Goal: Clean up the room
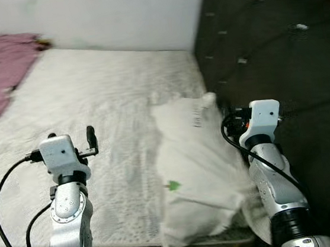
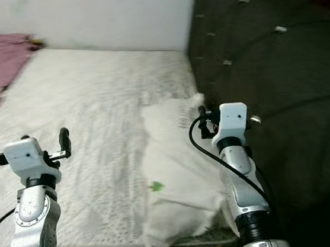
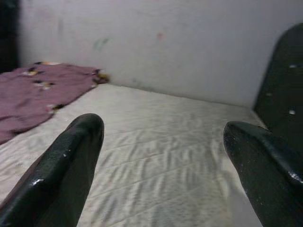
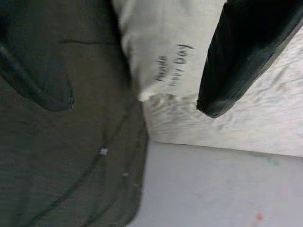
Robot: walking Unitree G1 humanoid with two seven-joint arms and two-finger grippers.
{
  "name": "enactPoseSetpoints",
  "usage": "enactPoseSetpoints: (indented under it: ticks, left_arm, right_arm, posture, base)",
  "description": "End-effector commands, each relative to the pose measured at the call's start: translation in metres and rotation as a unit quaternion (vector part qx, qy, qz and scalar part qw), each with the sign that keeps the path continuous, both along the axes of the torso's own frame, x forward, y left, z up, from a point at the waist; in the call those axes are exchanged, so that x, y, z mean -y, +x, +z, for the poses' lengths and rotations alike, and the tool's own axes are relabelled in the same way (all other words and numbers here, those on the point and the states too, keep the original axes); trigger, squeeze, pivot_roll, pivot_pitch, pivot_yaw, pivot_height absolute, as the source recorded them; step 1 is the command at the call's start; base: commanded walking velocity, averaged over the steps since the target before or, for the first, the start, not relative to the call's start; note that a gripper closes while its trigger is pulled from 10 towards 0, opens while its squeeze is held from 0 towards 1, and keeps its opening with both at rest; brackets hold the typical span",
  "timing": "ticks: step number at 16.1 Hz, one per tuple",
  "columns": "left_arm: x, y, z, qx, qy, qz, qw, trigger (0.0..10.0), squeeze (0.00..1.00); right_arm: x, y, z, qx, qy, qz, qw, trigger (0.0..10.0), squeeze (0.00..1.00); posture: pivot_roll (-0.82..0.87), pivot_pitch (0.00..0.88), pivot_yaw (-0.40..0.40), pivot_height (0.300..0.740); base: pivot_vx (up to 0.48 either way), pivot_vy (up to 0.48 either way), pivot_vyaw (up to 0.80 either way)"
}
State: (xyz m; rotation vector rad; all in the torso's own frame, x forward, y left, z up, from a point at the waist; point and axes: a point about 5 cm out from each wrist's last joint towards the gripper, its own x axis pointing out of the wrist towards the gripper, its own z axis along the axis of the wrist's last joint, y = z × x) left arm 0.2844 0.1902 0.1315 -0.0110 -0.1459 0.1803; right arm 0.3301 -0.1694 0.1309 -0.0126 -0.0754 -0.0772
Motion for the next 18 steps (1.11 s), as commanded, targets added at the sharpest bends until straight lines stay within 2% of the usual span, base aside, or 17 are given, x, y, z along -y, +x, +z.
enactPoseSetpoints:
  ticks: [1, 8, 18]
  left_arm:
    - [0.005, 0.003, 0.003, 0.004, 0.0, -0.012, 1.0, 10.0, 0.0]
    - [0.008, 0.001, 0.002, 0.006, -0.003, -0.014, 1.0, 10.0, 0.0]
    - [0.011, 0.001, 0.002, 0.008, -0.008, -0.016, 1.0, 10.0, 0.0]
  right_arm:
    - [0.003, 0.002, 0.001, -0.001, -0.002, -0.005, 1.0, 10.0, 0.0]
    - [-0.007, 0.001, 0.004, 0.01, -0.001, 0.036, 0.999, 10.0, 0.0]
    - [-0.004, 0.006, 0.005, 0.005, -0.001, 0.038, 0.999, 10.0, 0.0]
  posture:
    - [-0.01, 0.0, -0.066, 0.74]
    - [-0.01, 0.0, -0.073, 0.74]
    - [-0.01, 0.0, -0.078, 0.74]
  base:
    - [0.0, 0.326, -0.8]
    - [0.0, 0.377, -0.06]
    - [0.0, 0.385, -0.09]
